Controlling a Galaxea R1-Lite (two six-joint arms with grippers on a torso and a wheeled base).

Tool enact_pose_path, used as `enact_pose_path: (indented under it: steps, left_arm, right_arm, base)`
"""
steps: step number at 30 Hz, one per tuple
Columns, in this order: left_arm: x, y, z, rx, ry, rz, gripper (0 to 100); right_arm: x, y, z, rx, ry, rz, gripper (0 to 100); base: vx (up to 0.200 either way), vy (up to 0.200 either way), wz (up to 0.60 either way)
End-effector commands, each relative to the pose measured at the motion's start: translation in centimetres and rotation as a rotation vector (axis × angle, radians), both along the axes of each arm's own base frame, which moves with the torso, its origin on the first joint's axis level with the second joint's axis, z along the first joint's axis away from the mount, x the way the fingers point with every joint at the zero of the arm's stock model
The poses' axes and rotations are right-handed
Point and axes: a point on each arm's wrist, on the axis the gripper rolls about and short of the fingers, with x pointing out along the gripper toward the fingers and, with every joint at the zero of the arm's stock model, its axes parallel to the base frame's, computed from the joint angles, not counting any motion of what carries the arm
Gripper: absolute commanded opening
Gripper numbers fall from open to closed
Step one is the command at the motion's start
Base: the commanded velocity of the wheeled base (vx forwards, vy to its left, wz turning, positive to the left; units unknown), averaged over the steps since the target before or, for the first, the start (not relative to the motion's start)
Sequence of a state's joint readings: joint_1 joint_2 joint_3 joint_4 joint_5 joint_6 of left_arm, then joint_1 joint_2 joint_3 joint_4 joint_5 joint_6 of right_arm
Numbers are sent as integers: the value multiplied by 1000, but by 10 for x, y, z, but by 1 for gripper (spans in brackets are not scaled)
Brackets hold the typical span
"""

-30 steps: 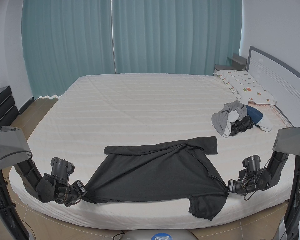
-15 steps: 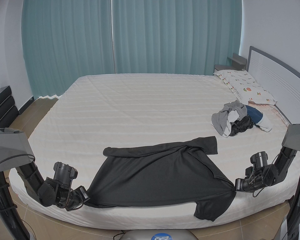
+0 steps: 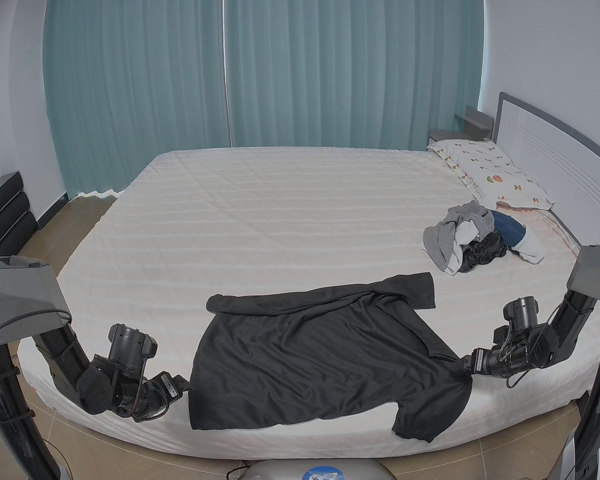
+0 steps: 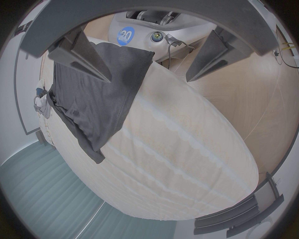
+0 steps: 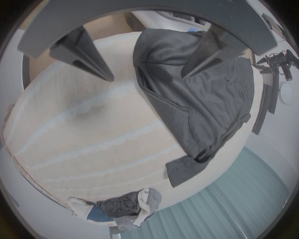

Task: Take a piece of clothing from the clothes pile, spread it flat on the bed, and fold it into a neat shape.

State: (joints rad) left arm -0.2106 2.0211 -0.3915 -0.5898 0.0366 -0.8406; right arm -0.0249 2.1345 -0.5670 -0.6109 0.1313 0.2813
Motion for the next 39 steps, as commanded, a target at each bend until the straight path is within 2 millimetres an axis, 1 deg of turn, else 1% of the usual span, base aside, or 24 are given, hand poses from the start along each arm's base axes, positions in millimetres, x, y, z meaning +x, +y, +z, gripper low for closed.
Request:
enact_pose_path:
  steps: [1,3,5,8,9,10,11,13,14,15,16,17,19,20,23,29,33,38,39]
  left_arm:
    - [3,2,13,-23,-55,10,100]
    - [4,2,18,-44,-74,4,100]
    - [4,3,25,-77,-102,-1,100]
    - [11,4,33,-129,-143,44,100]
    - [17,3,35,-165,-158,93,100]
    - [17,3,35,-165,-158,93,100]
    - [26,2,40,-234,-171,172,100]
    - [30,5,44,-285,-176,211,100]
    - [30,7,45,-307,-176,203,100]
    - [30,7,45,-307,-176,203,100]
    - [29,9,46,-354,-163,181,100]
    - [29,9,46,-367,-157,176,100]
    - [29,9,46,-370,-156,174,100]
    - [32,11,46,-382,-153,172,100]
    - [33,11,45,-380,-152,174,100]
    - [37,12,44,-394,-156,197,100]
    - [48,10,47,-399,-179,204,100]
    - [65,5,56,-406,-234,188,100]
    - [66,5,56,-406,-237,189,100]
  right_arm:
    - [5,12,43,118,-136,-53,100]
    - [7,23,52,197,-154,-57,100]
    - [10,32,52,254,-142,-67,100]
    - [16,47,44,298,-110,-71,100]
    - [20,50,40,318,-100,-84,100]
    - [20,50,40,318,-100,-84,100]
    - [24,56,35,374,-86,-96,100]
    - [27,63,30,458,-70,-107,100]
    - [29,64,30,501,-75,-119,100]
    - [29,64,30,501,-75,-119,100]
    - [33,65,31,562,-98,-145,100]
    - [34,66,30,585,-100,-161,100]
    - [33,65,29,586,-97,-163,100]
    - [36,67,19,596,-92,-172,100]
    - [38,69,14,600,-87,-172,100]
    - [39,69,6,603,-63,-188,100]
    - [39,69,8,620,-61,-203,100]
    - [39,70,9,636,-72,-209,100]
    - [39,70,8,635,-73,-208,100]
  base:
    - [0,0,0]
    - [0,0,0]
    - [0,0,0]
    - [0,0,0]
    - [0,0,0]
    - [0,0,0]
    - [0,0,0]
    - [0,0,0]
    - [0,0,0]
    - [200,0,0]
    - [200,0,0]
    - [200,0,0]
    - [200,0,0]
    - [200,0,0]
    - [200,0,0]
    - [0,0,0]
    - [0,0,0]
    - [0,0,0]
    - [0,0,0]
